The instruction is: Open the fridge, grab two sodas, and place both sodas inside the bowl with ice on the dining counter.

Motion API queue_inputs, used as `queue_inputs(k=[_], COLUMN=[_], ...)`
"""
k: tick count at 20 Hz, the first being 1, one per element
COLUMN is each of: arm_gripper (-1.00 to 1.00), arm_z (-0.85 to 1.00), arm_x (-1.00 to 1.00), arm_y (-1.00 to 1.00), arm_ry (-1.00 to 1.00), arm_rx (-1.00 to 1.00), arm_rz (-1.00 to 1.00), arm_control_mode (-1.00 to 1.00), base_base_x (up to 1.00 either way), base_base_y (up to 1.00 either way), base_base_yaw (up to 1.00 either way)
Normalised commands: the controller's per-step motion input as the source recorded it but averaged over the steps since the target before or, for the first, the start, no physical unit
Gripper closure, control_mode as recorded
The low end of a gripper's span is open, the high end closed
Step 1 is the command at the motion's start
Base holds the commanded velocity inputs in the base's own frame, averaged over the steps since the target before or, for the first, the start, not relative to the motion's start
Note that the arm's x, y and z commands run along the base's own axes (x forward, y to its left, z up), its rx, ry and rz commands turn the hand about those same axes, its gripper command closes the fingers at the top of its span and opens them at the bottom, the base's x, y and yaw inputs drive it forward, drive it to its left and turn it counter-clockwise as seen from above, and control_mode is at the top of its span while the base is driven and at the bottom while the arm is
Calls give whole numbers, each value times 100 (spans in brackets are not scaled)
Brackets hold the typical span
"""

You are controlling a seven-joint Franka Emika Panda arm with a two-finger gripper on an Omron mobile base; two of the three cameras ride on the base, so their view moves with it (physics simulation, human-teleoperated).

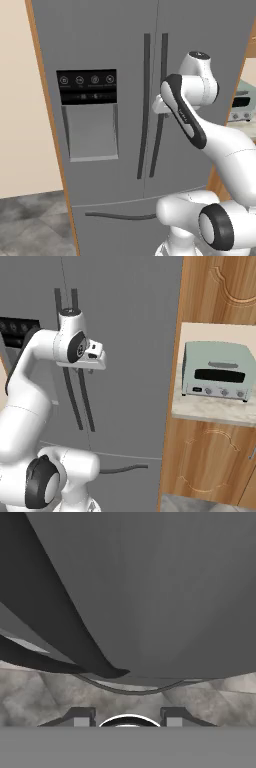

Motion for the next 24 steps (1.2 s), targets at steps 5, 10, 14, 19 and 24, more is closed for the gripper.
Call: queue_inputs(k=[5,10,14,19,24], arm_gripper=[-100,-100,-100,-100,-100], arm_z=[0,0,0,0,0], arm_x=[0,0,0,0,0], arm_y=[0,0,0,0,0], arm_ry=[0,0,0,0,0], arm_rx=[0,0,0,0,0], arm_rz=[0,0,0,0,0], arm_control_mode=[100,100,100,100,100], base_base_x=[-22,-59,-44,-29,-5], base_base_y=[6,15,17,26,32], base_base_yaw=[1,1,0,2,2])
